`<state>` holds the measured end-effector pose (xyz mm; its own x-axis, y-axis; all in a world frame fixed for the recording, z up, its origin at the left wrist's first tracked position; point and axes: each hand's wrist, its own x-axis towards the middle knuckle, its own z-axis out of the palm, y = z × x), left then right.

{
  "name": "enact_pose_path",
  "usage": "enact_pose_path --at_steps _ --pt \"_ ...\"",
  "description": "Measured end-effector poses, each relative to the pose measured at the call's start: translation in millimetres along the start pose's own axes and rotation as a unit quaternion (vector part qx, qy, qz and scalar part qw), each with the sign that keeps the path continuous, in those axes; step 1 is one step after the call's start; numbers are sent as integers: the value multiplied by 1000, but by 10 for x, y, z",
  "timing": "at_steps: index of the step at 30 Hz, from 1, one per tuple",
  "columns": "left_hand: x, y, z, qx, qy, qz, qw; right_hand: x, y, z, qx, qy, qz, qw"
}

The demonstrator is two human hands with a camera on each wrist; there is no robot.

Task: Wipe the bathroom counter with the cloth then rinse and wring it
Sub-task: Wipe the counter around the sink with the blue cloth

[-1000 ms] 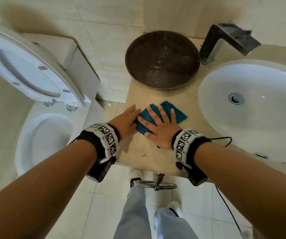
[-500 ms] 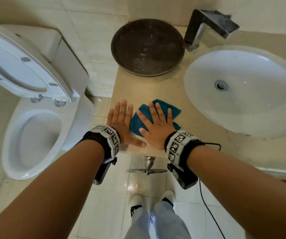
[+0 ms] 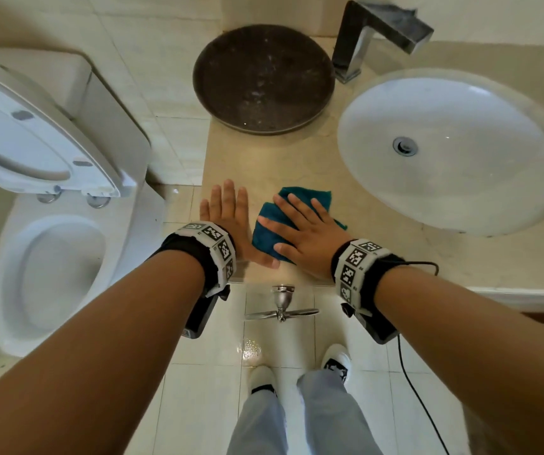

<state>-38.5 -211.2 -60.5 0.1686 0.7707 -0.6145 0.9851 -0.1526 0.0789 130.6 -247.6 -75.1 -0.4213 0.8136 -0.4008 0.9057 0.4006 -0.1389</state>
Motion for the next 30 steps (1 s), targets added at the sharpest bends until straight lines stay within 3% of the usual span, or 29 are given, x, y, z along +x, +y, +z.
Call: enact_pose_path --at_steps 9,19,30 --pt "187 257 -232 -22 3 11 1000 307 313 -151 55 9 80 995" --pt "306 384 -96 -15 -17 -12 1000 745 841 -397 81 28 128 988" --pt "279 408 -140 -16 -29 -20 999 476 626 -236 49 28 125 991"
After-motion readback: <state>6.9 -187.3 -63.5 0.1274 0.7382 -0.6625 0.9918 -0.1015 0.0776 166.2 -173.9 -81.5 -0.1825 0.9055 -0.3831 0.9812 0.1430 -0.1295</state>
